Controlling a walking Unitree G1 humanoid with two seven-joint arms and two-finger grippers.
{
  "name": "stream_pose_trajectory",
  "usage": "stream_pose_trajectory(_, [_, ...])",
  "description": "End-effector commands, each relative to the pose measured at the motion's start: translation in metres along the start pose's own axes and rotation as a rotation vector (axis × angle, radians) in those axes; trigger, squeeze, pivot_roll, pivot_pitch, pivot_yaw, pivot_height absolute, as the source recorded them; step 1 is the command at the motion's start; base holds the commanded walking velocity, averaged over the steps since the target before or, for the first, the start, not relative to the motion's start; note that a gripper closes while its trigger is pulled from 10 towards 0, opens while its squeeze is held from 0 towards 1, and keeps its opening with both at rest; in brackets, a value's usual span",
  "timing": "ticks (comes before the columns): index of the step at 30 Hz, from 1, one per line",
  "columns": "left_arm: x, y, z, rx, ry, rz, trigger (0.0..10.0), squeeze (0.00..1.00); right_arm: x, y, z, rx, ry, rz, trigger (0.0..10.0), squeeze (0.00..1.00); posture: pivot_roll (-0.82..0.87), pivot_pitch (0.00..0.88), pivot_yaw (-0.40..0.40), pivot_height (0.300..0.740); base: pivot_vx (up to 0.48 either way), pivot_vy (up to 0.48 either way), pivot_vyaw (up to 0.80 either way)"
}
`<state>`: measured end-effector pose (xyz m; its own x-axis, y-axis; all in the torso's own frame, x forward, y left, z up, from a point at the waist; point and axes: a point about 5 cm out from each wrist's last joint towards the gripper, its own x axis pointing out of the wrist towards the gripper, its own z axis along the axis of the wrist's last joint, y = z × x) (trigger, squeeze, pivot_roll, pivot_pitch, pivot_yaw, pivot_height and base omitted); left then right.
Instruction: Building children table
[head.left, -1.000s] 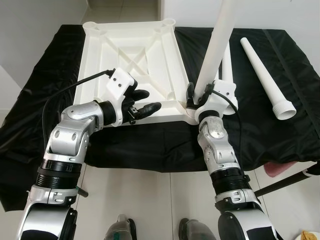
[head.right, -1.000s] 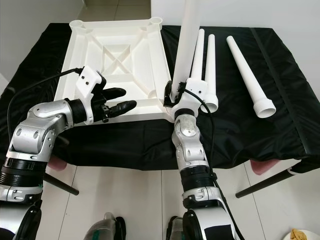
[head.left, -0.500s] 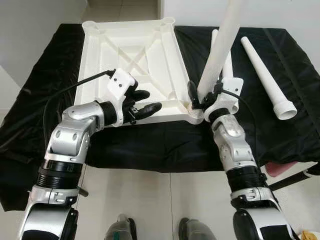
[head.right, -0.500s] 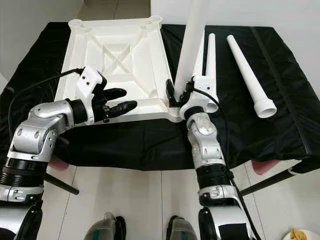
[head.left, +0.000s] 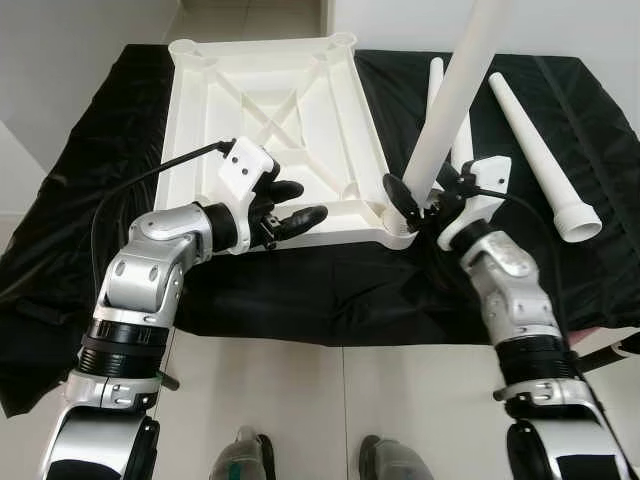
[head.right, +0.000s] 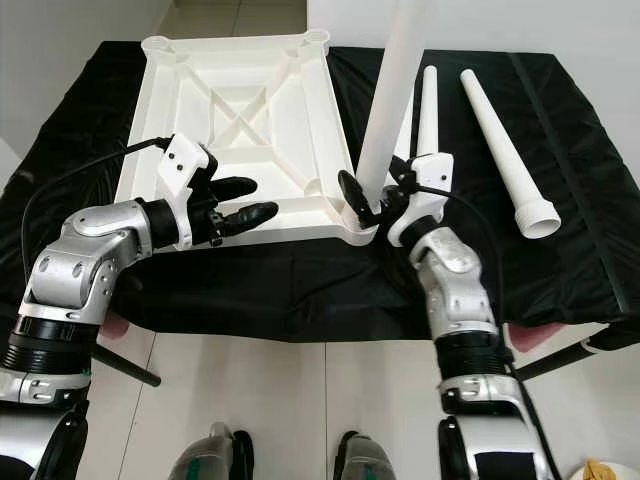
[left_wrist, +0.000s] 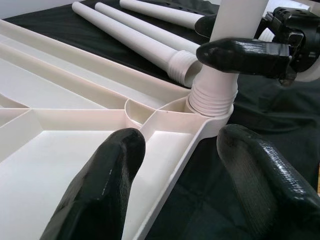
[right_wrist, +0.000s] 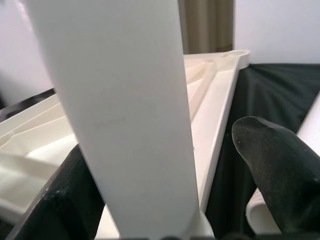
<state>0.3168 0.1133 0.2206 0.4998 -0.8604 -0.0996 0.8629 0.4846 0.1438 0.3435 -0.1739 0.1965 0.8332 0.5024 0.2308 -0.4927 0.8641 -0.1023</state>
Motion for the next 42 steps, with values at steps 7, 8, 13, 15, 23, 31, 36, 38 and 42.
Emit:
stream_pose_trajectory(7, [0.001,0.002,0.000,-0.007,0.000,0.089,10.0,0.00,-0.008,-0.009,0.001,0.002,0.064,0.161,10.0,0.00,-0.01,0.104,0.054,0.740,0.000,0.000,0.00])
stream_pose_trajectory(8, [0.002,0.002,0.000,-0.007,-0.001,0.088,10.0,0.00,-0.009,-0.010,0.001,-0.002,0.073,0.184,7.0,0.00,-0.01,0.104,0.054,0.740,0.000,0.000,0.00])
stream_pose_trajectory(13, [0.002,0.001,-0.001,-0.008,-0.003,0.088,10.0,0.00,-0.010,-0.011,0.000,0.007,0.091,0.228,3.7,0.00,0.00,0.096,0.052,0.740,0.000,0.000,0.00])
stream_pose_trajectory(15, [0.002,0.001,-0.001,-0.009,-0.003,0.089,10.0,0.00,-0.010,-0.010,-0.001,0.012,0.098,0.245,3.3,0.00,0.00,0.091,0.051,0.740,0.000,0.000,0.00])
stream_pose_trajectory(23, [0.002,0.000,-0.001,-0.011,-0.004,0.088,10.0,0.00,-0.006,-0.008,-0.004,0.027,0.118,0.290,10.0,0.00,0.00,0.077,0.050,0.740,0.000,0.000,0.00])
stream_pose_trajectory(31, [0.002,0.000,-0.001,-0.011,-0.005,0.088,10.0,0.00,-0.005,-0.008,-0.005,0.040,0.124,0.292,10.0,0.00,0.00,0.077,0.050,0.740,0.000,0.000,0.00])
stream_pose_trajectory(36, [0.002,0.000,-0.002,-0.013,-0.005,0.088,10.0,0.00,-0.004,-0.006,-0.006,0.075,0.115,0.254,10.0,0.00,0.00,0.077,0.049,0.740,0.000,0.000,0.00])
stream_pose_trajectory(38, [0.002,0.000,-0.002,-0.013,-0.005,0.088,10.0,0.00,-0.004,-0.006,-0.006,0.075,0.115,0.254,10.0,0.00,0.00,0.077,0.049,0.740,0.000,0.000,0.00])
stream_pose_trajectory(42, [0.002,0.000,-0.001,-0.015,-0.005,0.090,10.0,0.00,0.000,0.001,0.000,0.109,0.060,0.157,10.0,0.00,0.00,0.089,0.046,0.740,0.000,0.000,0.00])
